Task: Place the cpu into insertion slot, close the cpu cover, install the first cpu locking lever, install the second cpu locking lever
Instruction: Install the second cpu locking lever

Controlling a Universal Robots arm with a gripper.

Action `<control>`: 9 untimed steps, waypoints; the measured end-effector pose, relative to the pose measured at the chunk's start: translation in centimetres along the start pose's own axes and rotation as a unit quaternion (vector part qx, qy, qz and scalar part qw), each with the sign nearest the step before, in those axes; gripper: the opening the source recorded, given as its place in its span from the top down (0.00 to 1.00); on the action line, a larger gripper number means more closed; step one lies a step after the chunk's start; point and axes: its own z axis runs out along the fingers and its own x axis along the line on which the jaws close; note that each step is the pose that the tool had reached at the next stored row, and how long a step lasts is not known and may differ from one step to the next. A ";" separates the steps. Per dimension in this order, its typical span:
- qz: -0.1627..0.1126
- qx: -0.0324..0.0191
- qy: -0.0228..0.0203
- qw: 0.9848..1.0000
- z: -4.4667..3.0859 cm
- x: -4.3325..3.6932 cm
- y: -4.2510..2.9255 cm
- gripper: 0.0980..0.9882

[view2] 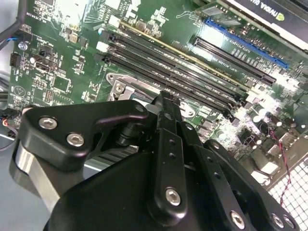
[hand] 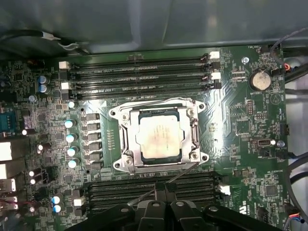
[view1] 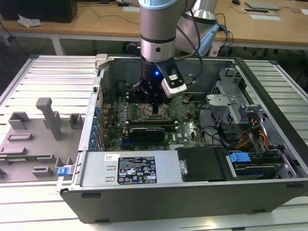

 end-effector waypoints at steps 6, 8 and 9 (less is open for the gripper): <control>0.000 -0.006 0.001 1.000 0.25 0.09 -0.02 0.99; 0.000 -0.007 0.001 1.000 0.36 0.09 -0.02 0.99; 0.000 -0.009 0.001 1.000 0.49 0.11 -0.01 0.99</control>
